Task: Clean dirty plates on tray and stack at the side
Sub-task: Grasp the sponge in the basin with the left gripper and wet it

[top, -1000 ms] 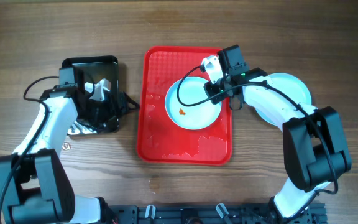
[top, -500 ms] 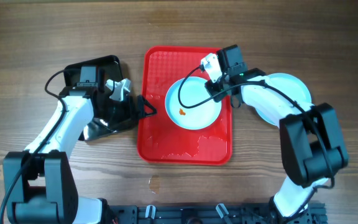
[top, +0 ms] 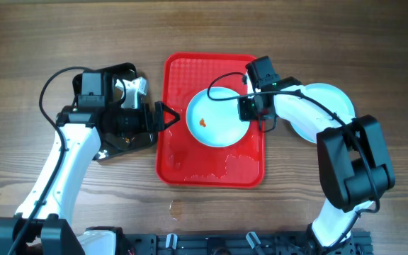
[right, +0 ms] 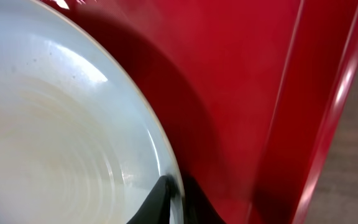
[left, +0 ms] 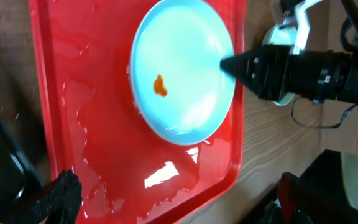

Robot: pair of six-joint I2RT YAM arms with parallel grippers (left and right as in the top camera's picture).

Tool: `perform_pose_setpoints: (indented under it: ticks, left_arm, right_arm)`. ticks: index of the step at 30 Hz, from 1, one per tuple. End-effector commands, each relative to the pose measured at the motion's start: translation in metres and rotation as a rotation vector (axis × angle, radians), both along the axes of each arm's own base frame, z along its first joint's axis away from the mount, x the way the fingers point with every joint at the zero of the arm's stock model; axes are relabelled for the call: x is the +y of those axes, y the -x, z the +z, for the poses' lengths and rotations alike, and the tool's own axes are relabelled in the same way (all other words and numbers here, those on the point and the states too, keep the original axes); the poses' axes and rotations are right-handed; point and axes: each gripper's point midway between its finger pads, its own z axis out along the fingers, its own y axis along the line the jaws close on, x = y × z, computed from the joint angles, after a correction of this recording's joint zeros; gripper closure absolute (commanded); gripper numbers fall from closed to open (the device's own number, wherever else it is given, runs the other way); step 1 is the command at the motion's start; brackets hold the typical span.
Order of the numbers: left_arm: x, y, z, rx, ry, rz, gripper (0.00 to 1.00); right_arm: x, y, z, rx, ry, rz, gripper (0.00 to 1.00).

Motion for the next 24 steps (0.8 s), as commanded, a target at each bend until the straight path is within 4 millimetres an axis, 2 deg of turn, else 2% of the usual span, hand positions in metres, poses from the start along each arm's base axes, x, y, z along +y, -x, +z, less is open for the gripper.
perform_pose_setpoints:
  ticks: [1,5,8,9,10,14,15,17,18,21,23,24]
  left_arm:
    - [-0.012,-0.008,0.004,-0.06,-0.062,-0.015,0.03]
    - [-0.024,-0.017,-0.002,-0.078,-0.156,0.059,0.08]
    - [-0.019,-0.023,-0.009,-0.08,-0.264,0.156,0.15]
    - [-0.01,-0.024,-0.014,-0.079,-0.328,0.204,0.15]
    - [0.009,-0.024,-0.02,-0.056,-0.423,0.303,0.22]
    - [0.049,-0.019,-0.028,0.031,-0.498,0.474,0.44]
    - [0.064,-0.017,-0.03,0.066,-0.509,0.531,0.46]
    - [0.087,-0.017,-0.032,0.106,-0.51,0.611,0.36]
    - [0.103,-0.018,-0.033,0.125,-0.504,0.661,0.36]
    - [0.127,-0.02,-0.038,0.159,-0.504,0.733,0.44]
    - [0.133,-0.019,-0.046,0.185,-0.513,0.744,0.57]
    - [0.134,-0.019,-0.051,0.199,-0.52,0.743,0.61]
  right_arm:
    - [0.013,0.021,-0.007,0.146,-0.109,-0.188,0.91]
    - [0.014,0.023,-0.008,0.157,-0.11,-0.196,0.92]
    - [0.015,0.024,-0.007,0.164,-0.116,-0.206,0.92]
    - [0.016,0.024,-0.007,0.168,-0.124,-0.208,0.92]
    - [0.018,0.025,-0.006,0.172,-0.134,-0.204,0.91]
    - [0.018,0.026,-0.007,0.175,-0.132,-0.203,0.87]
    - [0.018,0.026,-0.007,0.176,-0.131,-0.203,0.87]
    - [0.018,0.026,-0.007,0.178,-0.131,-0.204,0.85]
    - [0.018,0.026,-0.007,0.178,-0.131,-0.204,0.84]
    - [0.018,0.026,-0.007,0.176,-0.132,-0.203,0.83]
    - [0.018,0.026,-0.007,0.176,-0.132,-0.203,0.83]
    - [0.018,0.026,-0.007,0.176,-0.132,-0.203,0.83]
